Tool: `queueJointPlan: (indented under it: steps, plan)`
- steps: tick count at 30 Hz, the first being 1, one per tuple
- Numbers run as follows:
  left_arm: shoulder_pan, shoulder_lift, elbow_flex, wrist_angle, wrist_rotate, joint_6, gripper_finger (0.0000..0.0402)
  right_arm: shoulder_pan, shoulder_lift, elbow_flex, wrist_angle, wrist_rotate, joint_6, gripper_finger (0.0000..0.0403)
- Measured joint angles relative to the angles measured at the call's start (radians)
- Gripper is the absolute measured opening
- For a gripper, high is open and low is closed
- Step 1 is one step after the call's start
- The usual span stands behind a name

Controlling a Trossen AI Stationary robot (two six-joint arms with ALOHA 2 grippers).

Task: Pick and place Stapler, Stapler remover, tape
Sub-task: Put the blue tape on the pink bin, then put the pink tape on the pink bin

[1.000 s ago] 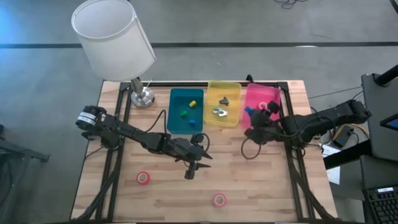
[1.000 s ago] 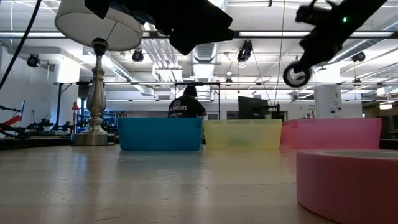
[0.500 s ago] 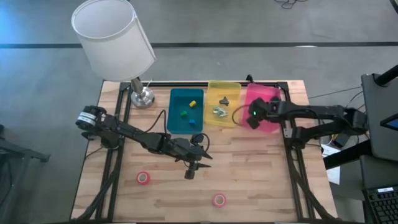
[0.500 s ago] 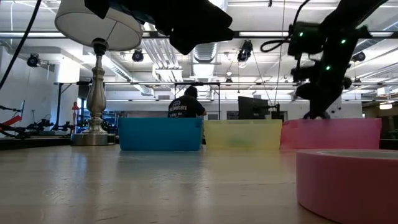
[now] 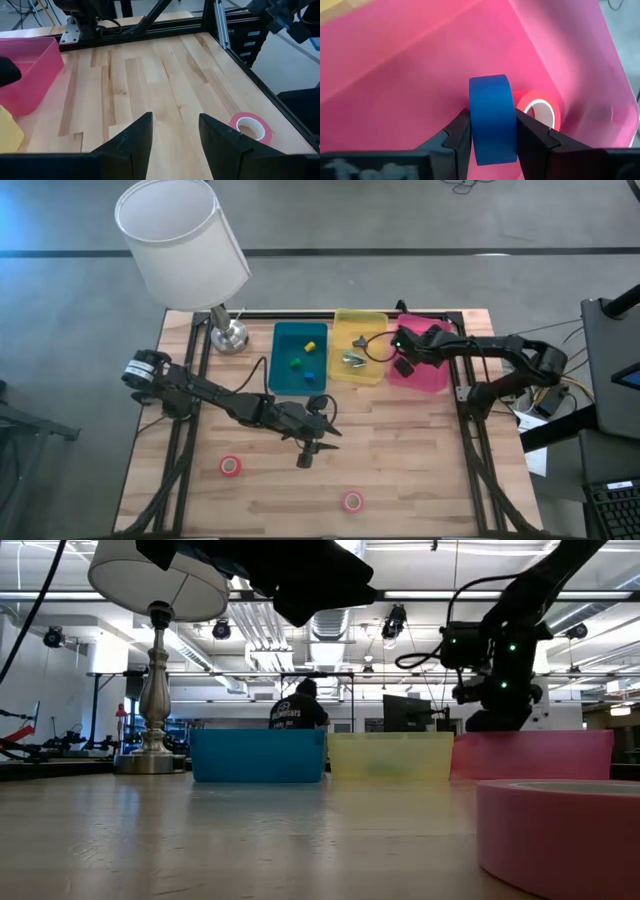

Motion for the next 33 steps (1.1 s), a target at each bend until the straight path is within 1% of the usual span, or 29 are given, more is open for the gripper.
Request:
queueJointPlan:
  steps: [5,12,24,29,33]
  plan:
    - [0.0,0.0,0.0,-0.001,0.0,0.003,0.0163,0.001,0.055,0.037,-0.001,-0.005,-0.082,0.0123]
    - [0.0,0.0,0.0,-0.008,0.0,0.002,0.0163,0.001,0.081,0.08,-0.002,-0.01,-0.086,0.0128]
    - [0.0,0.0,0.0,-0.054,-0.003,0.0,0.0163,0.004,0.069,0.082,-0.047,-0.014,-0.071,0.0205]
    - [0.0,0.0,0.0,-0.06,-0.003,-0.001,0.0163,0.009,0.042,0.082,-0.103,-0.014,-0.04,0.022]
    - [0.0,0.0,0.0,-0.06,-0.003,-0.001,0.0163,0.026,-0.01,0.102,-0.223,-0.014,0.01,0.0224]
